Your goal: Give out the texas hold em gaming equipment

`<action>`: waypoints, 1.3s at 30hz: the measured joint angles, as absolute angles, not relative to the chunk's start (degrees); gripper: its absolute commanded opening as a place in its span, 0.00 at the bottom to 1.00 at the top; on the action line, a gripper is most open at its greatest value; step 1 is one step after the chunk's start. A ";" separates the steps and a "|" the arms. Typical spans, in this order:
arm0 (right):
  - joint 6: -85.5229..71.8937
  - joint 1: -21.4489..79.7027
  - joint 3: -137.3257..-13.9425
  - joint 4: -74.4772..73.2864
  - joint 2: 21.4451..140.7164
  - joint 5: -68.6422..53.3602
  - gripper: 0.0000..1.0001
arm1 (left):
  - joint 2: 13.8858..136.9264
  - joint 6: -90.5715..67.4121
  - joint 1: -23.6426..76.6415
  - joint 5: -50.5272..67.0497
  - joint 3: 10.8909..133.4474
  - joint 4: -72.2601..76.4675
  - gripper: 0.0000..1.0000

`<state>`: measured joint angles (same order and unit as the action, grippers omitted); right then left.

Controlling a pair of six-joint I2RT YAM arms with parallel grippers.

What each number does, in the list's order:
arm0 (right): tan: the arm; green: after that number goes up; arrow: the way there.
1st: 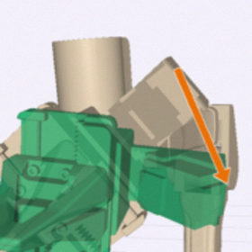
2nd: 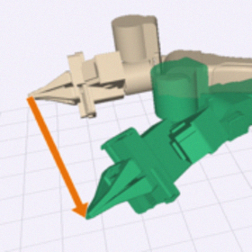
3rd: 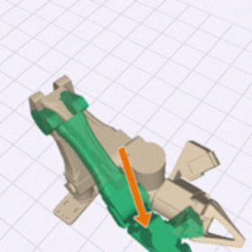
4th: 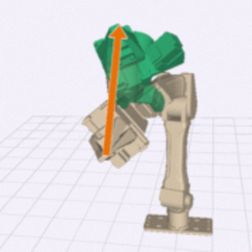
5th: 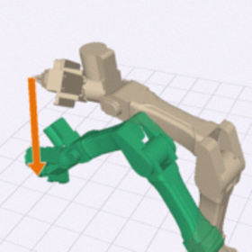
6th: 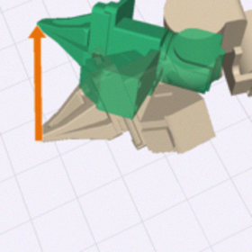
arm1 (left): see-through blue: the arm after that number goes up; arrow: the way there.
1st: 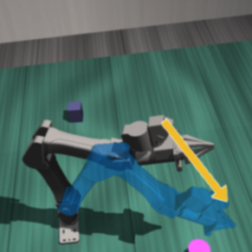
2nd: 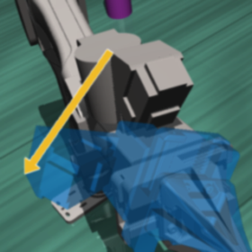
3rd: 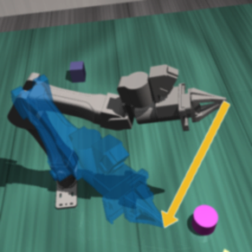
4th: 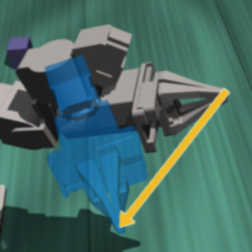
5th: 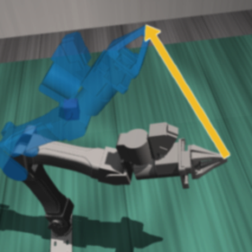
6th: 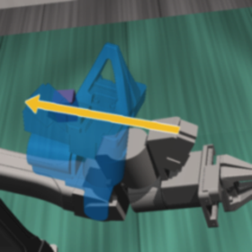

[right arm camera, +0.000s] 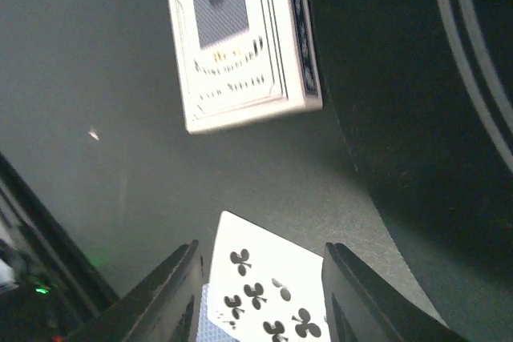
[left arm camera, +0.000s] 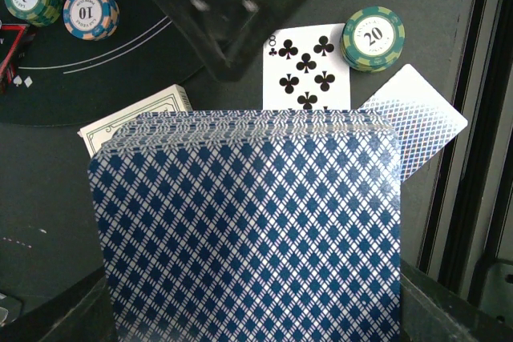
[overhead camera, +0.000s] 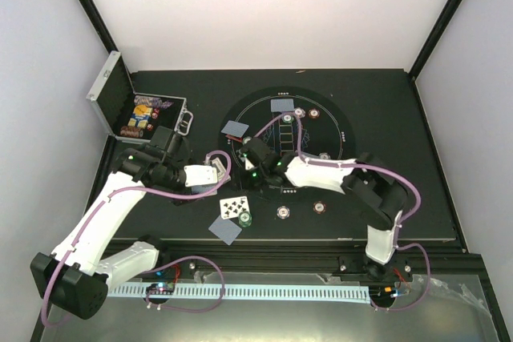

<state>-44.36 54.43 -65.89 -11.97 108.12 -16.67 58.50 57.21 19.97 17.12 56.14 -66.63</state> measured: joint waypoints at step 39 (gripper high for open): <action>-62.52 56.23 -57.14 18.81 99.92 -37.58 0.80 | 60.05 56.77 20.03 21.15 57.30 -66.19 0.01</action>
<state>-62.52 56.23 -57.14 18.81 99.92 -37.58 60.05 56.77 20.03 21.15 57.30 -66.19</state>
